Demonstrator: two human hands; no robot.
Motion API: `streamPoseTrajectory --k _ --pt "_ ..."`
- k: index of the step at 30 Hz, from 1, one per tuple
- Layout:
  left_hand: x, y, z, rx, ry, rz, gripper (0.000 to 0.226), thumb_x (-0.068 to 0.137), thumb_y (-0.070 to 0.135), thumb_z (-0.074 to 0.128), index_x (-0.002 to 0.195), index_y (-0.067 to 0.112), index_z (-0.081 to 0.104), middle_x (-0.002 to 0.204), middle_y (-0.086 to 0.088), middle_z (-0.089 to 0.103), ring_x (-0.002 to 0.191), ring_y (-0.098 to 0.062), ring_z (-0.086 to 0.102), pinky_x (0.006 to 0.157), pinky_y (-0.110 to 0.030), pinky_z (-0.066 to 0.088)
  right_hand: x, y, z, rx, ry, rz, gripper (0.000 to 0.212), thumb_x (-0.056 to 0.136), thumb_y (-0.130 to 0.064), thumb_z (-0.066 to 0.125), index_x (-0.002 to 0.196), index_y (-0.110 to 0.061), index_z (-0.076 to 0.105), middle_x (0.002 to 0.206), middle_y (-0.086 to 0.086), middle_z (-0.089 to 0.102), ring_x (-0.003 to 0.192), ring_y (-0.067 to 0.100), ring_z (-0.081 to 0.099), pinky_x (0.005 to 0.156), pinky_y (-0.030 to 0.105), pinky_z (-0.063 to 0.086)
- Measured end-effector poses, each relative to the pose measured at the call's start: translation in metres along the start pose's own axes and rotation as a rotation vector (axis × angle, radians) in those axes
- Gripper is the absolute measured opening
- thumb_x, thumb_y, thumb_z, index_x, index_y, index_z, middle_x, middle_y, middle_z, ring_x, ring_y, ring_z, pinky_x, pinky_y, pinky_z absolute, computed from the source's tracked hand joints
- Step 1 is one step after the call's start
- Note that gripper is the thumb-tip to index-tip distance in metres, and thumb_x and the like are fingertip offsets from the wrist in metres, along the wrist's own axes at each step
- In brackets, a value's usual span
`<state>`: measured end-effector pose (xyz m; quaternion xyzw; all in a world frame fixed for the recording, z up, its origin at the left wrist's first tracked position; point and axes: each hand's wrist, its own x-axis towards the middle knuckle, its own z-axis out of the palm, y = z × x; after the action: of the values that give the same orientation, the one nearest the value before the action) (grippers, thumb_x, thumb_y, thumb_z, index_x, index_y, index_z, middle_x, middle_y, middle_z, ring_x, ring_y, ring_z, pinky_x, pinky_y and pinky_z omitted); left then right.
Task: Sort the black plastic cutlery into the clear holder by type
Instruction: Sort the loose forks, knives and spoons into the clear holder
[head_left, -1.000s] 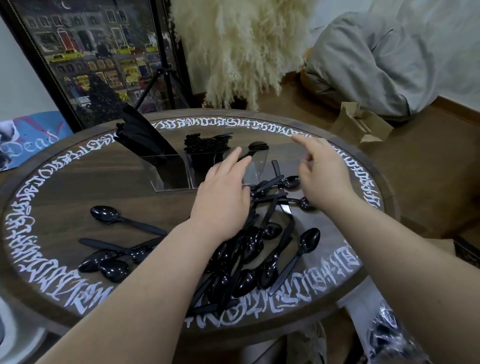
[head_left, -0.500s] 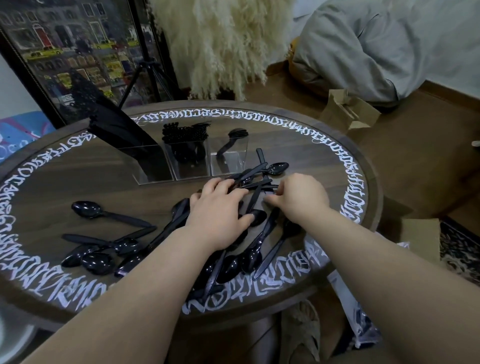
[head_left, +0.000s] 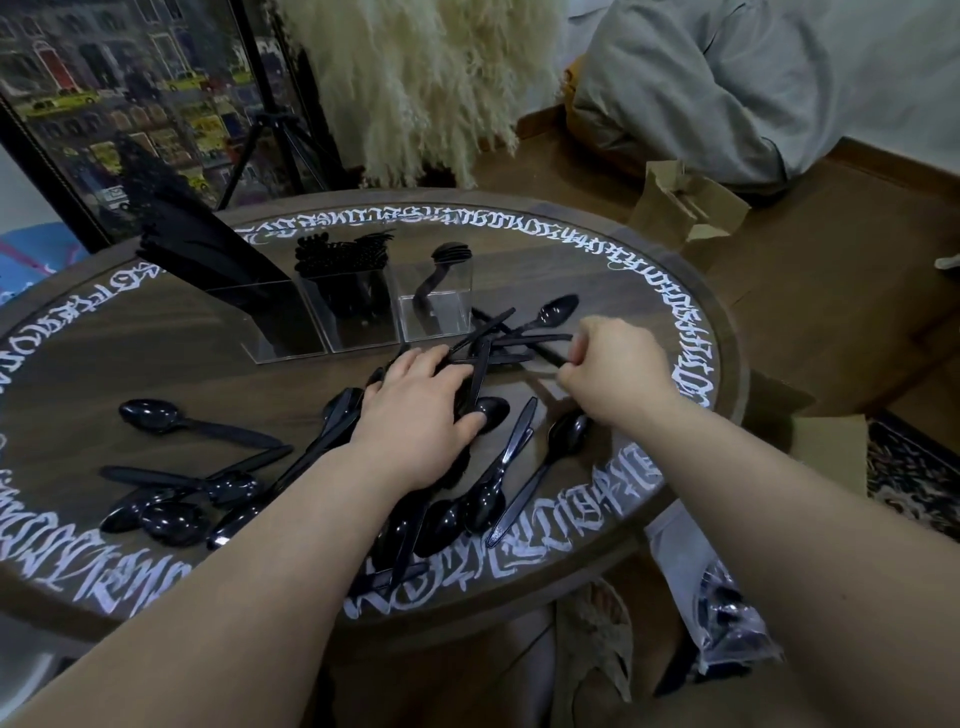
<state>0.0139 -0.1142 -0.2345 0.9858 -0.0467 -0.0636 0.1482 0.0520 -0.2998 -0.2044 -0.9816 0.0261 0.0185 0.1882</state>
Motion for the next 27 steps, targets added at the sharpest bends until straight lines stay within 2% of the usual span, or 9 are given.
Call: streamPoseTrajectory --k 5,9,12,14,16,19,21,24,27 --pt "-0.003 -0.001 -0.009 -0.069 0.173 0.047 0.053 0.091 0.044 0.057 0.14 0.028 0.045 0.151 0.005 0.033 0.142 -0.02 0.018 0.114 -0.047 0.027 -0.011 0.0 -0.017 0.165 0.209 -0.259 0.01 0.087 -0.016 0.057 0.095 -0.018 0.063 0.087 -0.004 0.054 0.084 0.017 0.053 0.071 0.028 0.04" --pt "-0.01 0.002 -0.023 -0.173 0.347 0.12 0.045 0.09 0.031 0.062 0.133 0.023 0.054 0.141 0.006 0.046 0.131 -0.017 0.038 0.109 -0.031 0.03 -0.021 -0.015 -0.023 0.256 0.283 -0.452 0.016 0.089 -0.015 0.061 0.1 -0.019 0.072 0.087 -0.008 0.05 0.078 0.01 0.051 0.073 0.026 0.041" --pt "-0.02 0.005 -0.035 -0.296 0.422 0.177 0.042 0.087 0.021 0.067 0.128 0.02 0.059 0.129 0.008 0.055 0.098 -0.001 0.057 0.093 -0.015 0.038 -0.032 -0.032 -0.027 0.301 0.259 -0.567 0.018 0.085 -0.011 0.066 0.101 -0.019 0.072 0.084 -0.007 0.055 0.076 0.008 0.052 0.075 0.026 0.046" --pt "-0.028 0.006 -0.044 -0.384 0.446 0.198 0.04 0.085 0.016 0.069 0.124 0.021 0.061 0.109 0.018 0.059 0.078 0.01 0.055 0.08 -0.003 0.037 -0.039 -0.046 -0.028 0.384 0.234 -0.613 0.017 0.081 -0.008 0.069 0.095 -0.018 0.07 0.082 -0.005 0.06 0.073 0.008 0.054 0.074 0.027 0.048" --pt "-0.037 0.006 -0.052 -0.44 0.472 0.215 0.034 0.083 0.012 0.067 0.116 0.021 0.066 0.086 0.025 0.055 0.073 0.012 0.052 0.072 0.0 0.035 -0.045 -0.061 -0.028 0.457 0.205 -0.638 0.013 0.079 -0.007 0.07 0.088 -0.015 0.068 0.079 -0.004 0.063 0.071 0.008 0.057 0.073 0.029 0.05" --pt "-0.05 -0.003 -0.063 -0.444 0.541 0.194 0.019 0.084 0.008 0.063 0.1 0.017 0.069 0.073 0.021 0.055 0.072 0.001 0.05 0.066 -0.003 0.035 -0.053 -0.084 -0.025 0.536 0.163 -0.657 0.013 0.078 -0.006 0.071 0.087 -0.015 0.07 0.078 -0.007 0.066 0.072 0.008 0.061 0.074 0.027 0.052" --pt "-0.058 -0.016 -0.071 -0.481 0.591 0.126 0.013 0.086 0.009 0.063 0.095 0.017 0.068 0.074 0.017 0.06 0.073 -0.001 0.055 0.07 -0.007 0.041 -0.059 -0.099 -0.023 0.585 0.142 -0.668 0.016 0.079 -0.006 0.071 0.092 -0.015 0.071 0.078 -0.008 0.066 0.073 0.008 0.061 0.074 0.022 0.052" --pt "-0.073 -0.041 -0.092 -0.649 0.692 0.035 0.014 0.09 0.01 0.059 0.088 0.023 0.062 0.082 0.009 0.069 0.075 -0.004 0.067 0.08 -0.032 0.054 -0.064 -0.118 -0.02 0.505 0.122 -0.693 0.018 0.082 -0.012 0.069 0.099 -0.017 0.07 0.074 -0.016 0.06 0.069 0.008 0.057 0.074 0.021 0.049" --pt "-0.087 -0.068 -0.119 -0.697 0.83 -0.03 0.014 0.091 0.014 0.057 0.087 0.026 0.061 0.08 0.009 0.069 0.076 -0.005 0.068 0.081 -0.038 0.054 -0.065 -0.13 -0.02 0.432 0.104 -0.681 0.017 0.088 -0.014 0.063 0.103 -0.016 0.069 0.072 -0.021 0.051 0.066 0.003 0.051 0.077 0.021 0.045"
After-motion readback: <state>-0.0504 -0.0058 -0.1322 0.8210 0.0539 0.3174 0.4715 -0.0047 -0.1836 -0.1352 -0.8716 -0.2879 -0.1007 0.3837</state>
